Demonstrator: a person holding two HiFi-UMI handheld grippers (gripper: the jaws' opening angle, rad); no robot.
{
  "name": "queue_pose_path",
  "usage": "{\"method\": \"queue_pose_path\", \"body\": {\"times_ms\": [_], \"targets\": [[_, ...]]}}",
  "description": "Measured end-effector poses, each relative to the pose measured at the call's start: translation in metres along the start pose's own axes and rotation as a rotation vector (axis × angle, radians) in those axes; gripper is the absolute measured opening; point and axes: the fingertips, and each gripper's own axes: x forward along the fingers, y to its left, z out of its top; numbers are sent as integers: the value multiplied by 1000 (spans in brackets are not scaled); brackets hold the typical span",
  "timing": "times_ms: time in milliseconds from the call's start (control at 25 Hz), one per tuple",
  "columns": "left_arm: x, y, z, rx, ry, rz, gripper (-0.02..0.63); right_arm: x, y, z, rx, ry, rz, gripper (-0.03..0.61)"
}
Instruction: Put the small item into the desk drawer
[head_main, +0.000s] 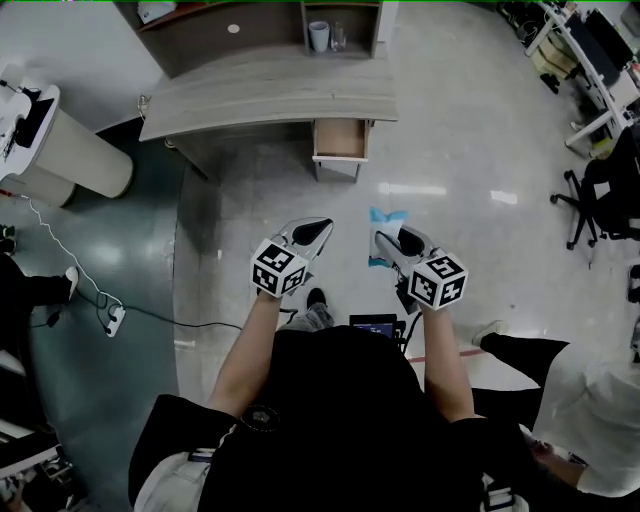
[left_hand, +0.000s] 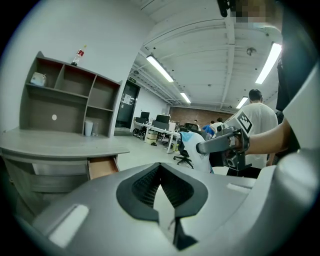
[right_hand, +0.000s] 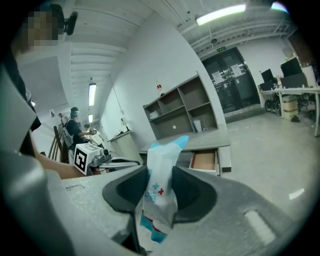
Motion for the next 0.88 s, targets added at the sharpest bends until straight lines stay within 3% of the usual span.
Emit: {"method": "queue_pose_path", "body": {"times_ms": [480, 880], "targets": [[-3, 54, 13, -4, -4, -72, 2, 50, 5, 23, 23, -19, -66, 155], [-5, 64, 6, -19, 4, -94, 2, 60, 8, 22, 37, -11, -84, 155]]}}
